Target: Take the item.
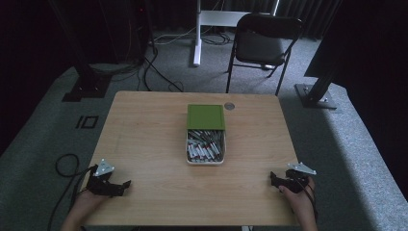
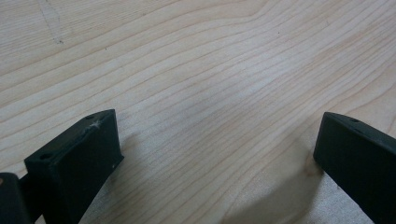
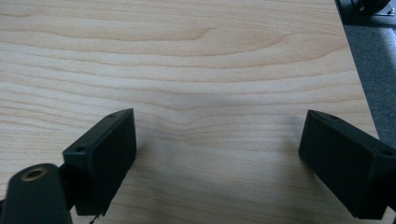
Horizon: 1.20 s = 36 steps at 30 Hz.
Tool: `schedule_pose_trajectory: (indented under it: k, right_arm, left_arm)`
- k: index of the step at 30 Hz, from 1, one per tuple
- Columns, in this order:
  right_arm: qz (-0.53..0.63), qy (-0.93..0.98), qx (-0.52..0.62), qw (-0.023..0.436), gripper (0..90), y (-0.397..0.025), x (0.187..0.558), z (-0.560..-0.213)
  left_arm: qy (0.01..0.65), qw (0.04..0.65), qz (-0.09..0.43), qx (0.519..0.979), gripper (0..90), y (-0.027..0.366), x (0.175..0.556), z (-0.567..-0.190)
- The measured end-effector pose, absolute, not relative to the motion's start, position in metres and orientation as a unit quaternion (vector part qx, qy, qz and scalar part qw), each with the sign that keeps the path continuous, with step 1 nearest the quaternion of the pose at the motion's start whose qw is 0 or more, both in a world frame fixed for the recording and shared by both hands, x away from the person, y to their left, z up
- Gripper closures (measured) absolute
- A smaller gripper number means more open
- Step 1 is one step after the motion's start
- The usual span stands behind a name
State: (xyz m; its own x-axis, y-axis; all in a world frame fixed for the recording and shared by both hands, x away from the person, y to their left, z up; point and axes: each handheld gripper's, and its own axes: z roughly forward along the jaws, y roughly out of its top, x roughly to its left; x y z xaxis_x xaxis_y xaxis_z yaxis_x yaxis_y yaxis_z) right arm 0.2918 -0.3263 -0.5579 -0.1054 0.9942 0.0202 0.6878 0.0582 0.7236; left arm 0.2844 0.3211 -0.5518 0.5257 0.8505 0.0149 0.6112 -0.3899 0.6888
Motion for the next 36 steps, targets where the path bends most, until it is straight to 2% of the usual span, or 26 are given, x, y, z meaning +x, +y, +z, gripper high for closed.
schedule_pose_trajectory:
  k: [27,36]
  right_arm:
    - [0.298,0.679,0.62,0.258,11.3,-0.3253,0.2917,-0.5578]
    - [0.308,0.676,0.621,0.25,14.3,-0.3209,0.2951,-0.5538]
  left_arm:
    - [0.448,0.321,0.186,0.813,1.4,0.3215,0.2845,-0.5519]
    - [0.448,0.321,0.186,0.813,1.4,0.3215,0.2845,-0.5519]
